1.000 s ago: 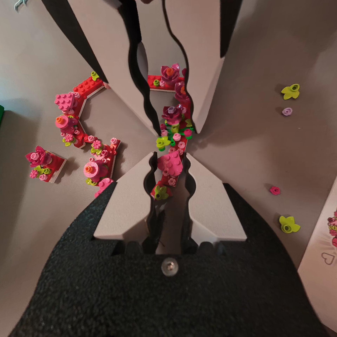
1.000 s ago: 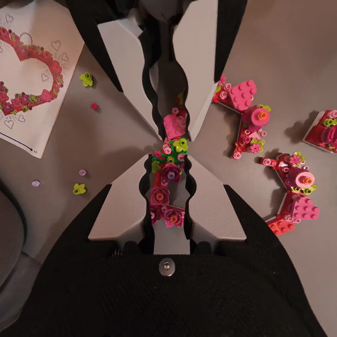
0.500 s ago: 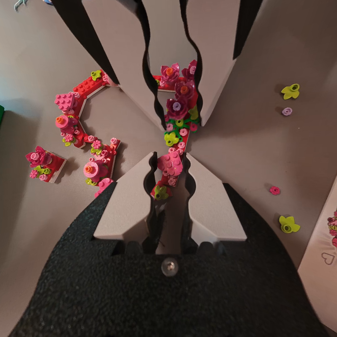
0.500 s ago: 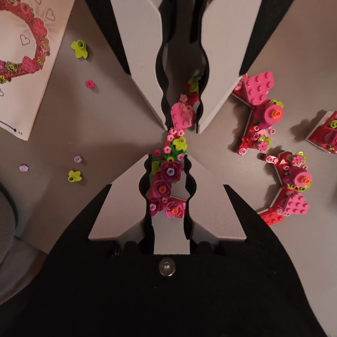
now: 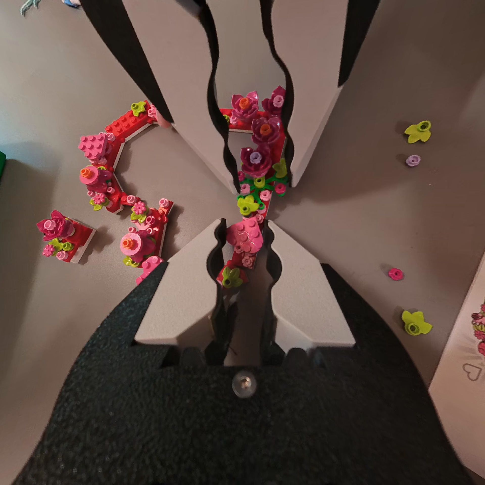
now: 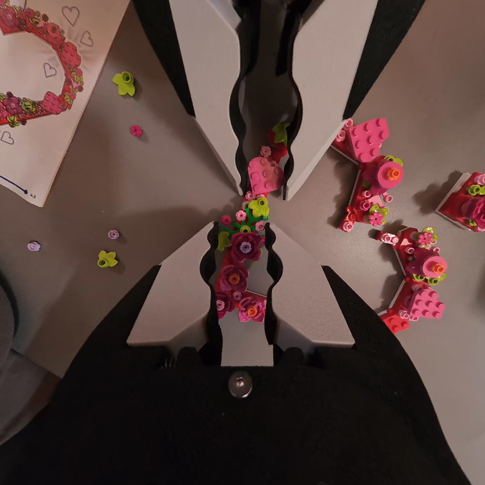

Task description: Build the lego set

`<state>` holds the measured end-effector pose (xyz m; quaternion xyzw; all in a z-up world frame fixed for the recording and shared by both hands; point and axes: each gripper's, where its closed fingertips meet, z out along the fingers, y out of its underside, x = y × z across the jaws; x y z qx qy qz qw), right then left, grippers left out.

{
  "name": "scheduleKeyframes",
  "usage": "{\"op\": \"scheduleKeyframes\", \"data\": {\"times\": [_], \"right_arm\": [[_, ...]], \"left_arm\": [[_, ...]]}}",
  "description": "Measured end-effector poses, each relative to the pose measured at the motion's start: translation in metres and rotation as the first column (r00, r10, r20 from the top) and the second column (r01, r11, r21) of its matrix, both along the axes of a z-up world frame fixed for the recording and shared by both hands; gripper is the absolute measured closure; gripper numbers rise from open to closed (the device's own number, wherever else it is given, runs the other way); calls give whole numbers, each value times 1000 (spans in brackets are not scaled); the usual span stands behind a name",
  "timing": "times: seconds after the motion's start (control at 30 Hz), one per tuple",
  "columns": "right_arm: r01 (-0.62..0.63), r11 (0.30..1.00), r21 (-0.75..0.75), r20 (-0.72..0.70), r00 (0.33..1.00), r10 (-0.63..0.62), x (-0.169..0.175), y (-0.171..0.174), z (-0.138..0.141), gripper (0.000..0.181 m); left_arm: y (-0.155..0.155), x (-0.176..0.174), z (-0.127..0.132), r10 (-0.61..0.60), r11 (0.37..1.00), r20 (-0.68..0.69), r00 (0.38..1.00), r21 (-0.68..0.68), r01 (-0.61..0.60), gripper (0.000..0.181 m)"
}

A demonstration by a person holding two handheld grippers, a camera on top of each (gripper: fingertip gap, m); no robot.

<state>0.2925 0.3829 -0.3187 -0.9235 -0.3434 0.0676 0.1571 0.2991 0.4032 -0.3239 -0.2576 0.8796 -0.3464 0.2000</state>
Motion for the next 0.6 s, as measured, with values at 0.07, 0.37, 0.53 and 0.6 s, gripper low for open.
{"op": "scheduleKeyframes", "data": {"times": [0.07,0.37,0.53,0.6], "right_arm": [[-5,1000,6,-5,1000,5,-1,1,0,147],[-7,1000,-1,1,1000,7,-1,-1,-3,144],[11,1000,16,-17,1000,-10,0,2,0,143],[15,1000,20,-19,1000,-14,1,3,1,143]], "left_arm": [[0,0,0,0,1000,0,1000,0,0,155],[0,0,0,0,1000,0,1000,0,0,155],[0,0,0,1,1000,0,1000,0,-1,155],[0,0,0,1,1000,0,1000,0,-1,155]]}}
